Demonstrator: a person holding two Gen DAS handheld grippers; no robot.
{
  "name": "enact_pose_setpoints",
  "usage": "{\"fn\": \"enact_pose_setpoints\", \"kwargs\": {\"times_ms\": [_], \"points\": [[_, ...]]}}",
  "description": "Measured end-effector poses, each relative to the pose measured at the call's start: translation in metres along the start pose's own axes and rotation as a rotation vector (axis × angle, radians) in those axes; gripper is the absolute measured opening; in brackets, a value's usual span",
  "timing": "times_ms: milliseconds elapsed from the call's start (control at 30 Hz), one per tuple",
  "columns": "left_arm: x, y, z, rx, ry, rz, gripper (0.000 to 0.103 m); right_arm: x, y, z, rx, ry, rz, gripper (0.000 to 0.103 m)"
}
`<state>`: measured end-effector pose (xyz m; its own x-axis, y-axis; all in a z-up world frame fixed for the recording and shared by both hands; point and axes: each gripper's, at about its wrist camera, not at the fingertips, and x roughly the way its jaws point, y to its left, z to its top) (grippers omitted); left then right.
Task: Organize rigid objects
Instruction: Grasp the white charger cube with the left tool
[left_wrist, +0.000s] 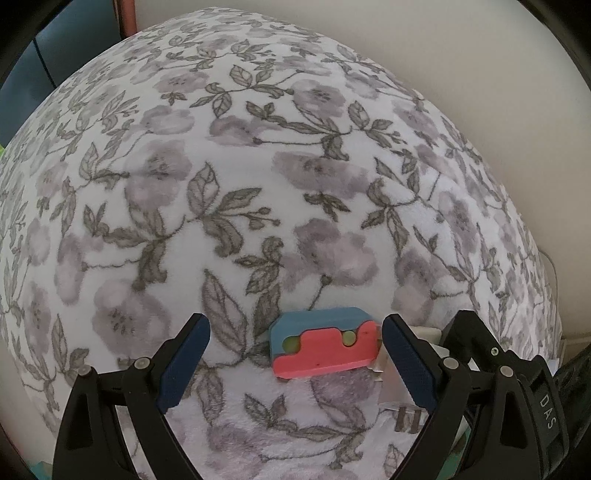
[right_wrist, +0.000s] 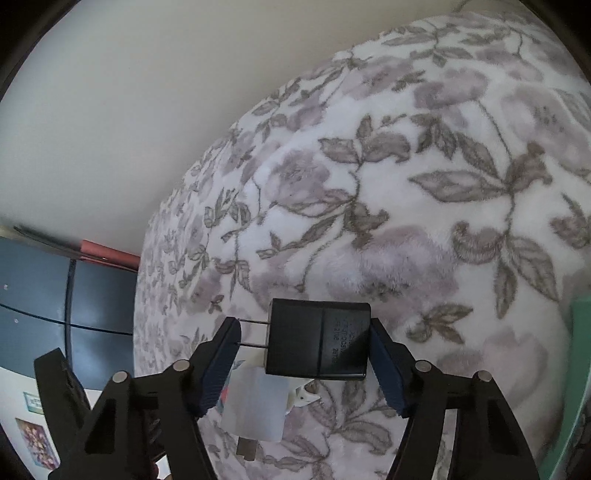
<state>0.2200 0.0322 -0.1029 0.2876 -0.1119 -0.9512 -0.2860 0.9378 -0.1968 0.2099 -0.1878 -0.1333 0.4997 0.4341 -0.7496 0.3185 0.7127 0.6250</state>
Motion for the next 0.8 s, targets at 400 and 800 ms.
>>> {"fn": "enact_pose_setpoints", "kwargs": {"times_ms": [400, 800], "points": [[0.000, -0.023, -0.005, 0.072, 0.018, -0.084, 0.095, -0.024, -0.010, 0.002, -0.027, -0.066, -0.106, 0.071], [0.001, -0.053, -0.018, 0.199, 0.031, -0.115, 0.091, -0.052, -0.022, 0.012, -0.028, -0.108, -0.154, 0.071]]}}
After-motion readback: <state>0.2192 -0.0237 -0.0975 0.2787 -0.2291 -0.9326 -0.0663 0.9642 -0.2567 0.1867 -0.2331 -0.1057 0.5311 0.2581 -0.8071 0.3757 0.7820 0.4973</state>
